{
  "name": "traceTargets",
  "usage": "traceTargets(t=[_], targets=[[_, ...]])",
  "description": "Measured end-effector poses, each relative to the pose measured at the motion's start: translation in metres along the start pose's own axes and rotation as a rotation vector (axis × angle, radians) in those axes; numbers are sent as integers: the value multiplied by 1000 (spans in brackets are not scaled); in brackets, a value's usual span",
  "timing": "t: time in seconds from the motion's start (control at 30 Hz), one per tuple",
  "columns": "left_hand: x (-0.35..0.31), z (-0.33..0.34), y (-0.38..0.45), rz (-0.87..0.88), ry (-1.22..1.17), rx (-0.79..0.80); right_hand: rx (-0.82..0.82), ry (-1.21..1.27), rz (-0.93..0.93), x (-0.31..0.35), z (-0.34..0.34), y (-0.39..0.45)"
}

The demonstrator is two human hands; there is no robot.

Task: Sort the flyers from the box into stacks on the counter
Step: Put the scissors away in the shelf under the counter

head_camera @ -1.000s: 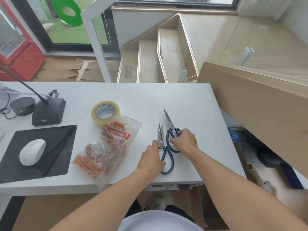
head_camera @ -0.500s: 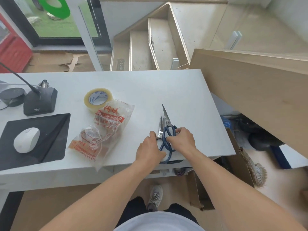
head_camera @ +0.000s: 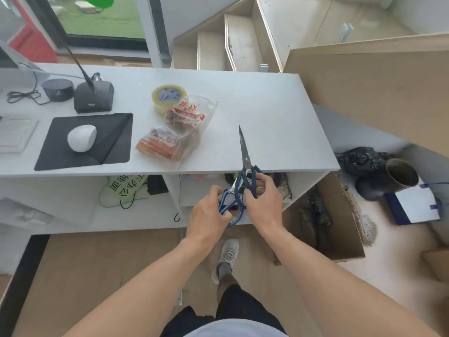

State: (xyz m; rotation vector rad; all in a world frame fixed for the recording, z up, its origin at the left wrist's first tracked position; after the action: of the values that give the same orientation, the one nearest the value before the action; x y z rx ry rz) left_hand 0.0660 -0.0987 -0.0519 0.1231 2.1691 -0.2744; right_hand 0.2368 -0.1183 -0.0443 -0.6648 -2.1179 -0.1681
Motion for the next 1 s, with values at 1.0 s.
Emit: traceTargets(t=[1.0], targets=[[222, 122, 103, -194, 102, -282, 191, -242, 59, -202, 178, 112]])
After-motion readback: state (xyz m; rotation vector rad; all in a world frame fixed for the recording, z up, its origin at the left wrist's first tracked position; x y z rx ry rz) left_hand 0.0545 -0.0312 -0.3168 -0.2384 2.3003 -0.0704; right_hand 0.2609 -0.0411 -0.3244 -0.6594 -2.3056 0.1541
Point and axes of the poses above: each hand's wrist, its own y-axis towards the middle knuckle, its own z-axis out of the palm, x = y × z, the point moved 8 cm from there along y, towards the middle knuckle, and after that the axes turned 10 degrees about -y, right-handed, at the moved point
